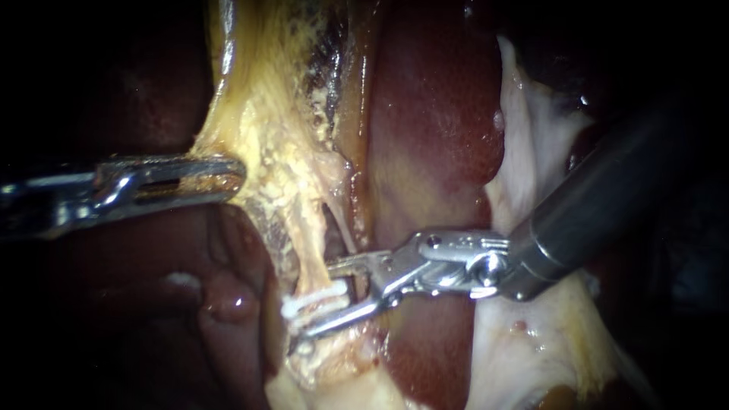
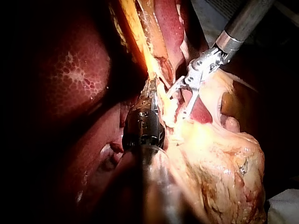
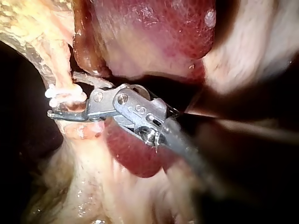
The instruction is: Going back second clip left tube
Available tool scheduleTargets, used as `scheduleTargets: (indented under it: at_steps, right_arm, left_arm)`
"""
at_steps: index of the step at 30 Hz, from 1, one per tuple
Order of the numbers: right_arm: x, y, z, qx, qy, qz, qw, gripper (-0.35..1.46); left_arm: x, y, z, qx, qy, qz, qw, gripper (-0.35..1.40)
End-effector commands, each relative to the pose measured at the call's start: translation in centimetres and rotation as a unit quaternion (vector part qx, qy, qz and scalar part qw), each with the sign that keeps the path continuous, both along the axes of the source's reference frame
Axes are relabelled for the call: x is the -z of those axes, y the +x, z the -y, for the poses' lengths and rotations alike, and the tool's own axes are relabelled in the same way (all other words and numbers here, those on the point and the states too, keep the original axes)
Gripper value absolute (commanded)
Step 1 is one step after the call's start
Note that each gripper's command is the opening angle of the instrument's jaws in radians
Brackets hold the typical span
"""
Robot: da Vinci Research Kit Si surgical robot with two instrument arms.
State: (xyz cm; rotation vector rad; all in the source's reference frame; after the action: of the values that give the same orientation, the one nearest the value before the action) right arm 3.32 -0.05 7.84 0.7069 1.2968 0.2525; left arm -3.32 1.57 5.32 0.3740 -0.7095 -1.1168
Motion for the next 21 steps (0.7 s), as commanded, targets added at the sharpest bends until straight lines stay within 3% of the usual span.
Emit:
scheduleTargets:
  at_steps: [1,12,21]
  right_arm:
    - [0.04,-0.07,-0.04,-0.001,-0.009,-0.002,1.0000,0.60]
    - [0.64,-0.88,-0.49,-0.029,-0.058,-0.028,0.9975,0.60]
    - [1.05,-1.21,-0.62,-0.039,-0.074,-0.048,0.9953,0.60]
  left_arm:
    - [0.00,0.00,0.00,0.000,0.000,0.000,1.0000,-0.35]
    - [-0.09,0.01,0.02,0.000,-0.002,0.000,1.0000,-0.35]
    - [-0.21,0.01,0.01,-0.001,-0.004,0.000,1.0000,-0.35]
